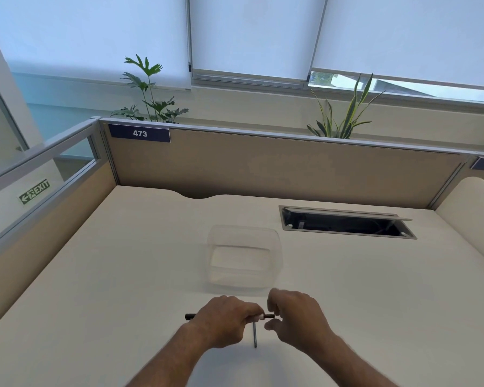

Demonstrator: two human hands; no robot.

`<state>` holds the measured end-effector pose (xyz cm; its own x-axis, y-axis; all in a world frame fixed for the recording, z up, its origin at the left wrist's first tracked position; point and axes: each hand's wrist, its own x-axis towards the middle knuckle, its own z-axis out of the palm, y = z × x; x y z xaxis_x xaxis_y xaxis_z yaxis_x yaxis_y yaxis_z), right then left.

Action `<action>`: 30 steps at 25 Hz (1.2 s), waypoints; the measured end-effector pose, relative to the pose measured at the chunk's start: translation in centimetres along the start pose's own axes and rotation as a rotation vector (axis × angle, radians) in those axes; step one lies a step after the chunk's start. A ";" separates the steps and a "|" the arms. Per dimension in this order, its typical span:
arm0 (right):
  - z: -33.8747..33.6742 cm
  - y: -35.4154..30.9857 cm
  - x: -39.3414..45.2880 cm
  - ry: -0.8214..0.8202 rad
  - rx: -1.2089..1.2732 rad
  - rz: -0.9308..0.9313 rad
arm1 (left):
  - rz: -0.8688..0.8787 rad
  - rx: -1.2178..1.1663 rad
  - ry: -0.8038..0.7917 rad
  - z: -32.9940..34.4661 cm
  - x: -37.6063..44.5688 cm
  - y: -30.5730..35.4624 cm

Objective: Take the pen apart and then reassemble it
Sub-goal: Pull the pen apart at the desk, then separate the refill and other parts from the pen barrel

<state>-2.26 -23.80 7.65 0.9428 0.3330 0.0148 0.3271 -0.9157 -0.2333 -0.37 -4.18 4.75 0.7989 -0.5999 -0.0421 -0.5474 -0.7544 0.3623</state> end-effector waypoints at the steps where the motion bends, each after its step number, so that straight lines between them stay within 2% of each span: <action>1: -0.3 0.0 0.0 -0.042 0.043 0.025 | 0.001 0.002 0.002 0.0 0.0 0.0; 4: -0.8 0.2 -0.1 -0.196 0.054 -0.010 | -0.006 0.009 -0.008 0.0 0.0 -0.3; 6: -0.6 0.3 -0.1 -0.236 0.018 -0.070 | -0.006 0.019 -0.014 0.1 0.0 -0.4; 11: -0.1 0.9 0.4 -0.153 0.014 -0.070 | 0.004 0.025 -0.023 0.0 0.0 -0.1; 16: -0.1 1.5 -0.1 0.020 0.159 0.083 | -0.031 0.004 0.036 -0.1 -0.5 -0.4; 20: 0.7 2.2 -0.3 0.105 0.305 0.281 | -0.121 -0.099 0.182 0.0 -0.7 -0.6; 25: 3.2 2.9 -0.6 0.070 0.355 0.539 | -0.233 -0.369 0.432 0.2 -0.3 -0.3; 30: 4.6 3.2 -0.3 -0.024 0.362 0.654 | -0.352 -0.624 0.631 -0.2 0.0 0.1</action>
<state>-1.76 -25.76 2.46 0.9347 -0.2458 -0.2568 -0.3454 -0.7985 -0.4930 -0.42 -4.21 5.01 0.9794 0.0265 0.2004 -0.1639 -0.4768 0.8636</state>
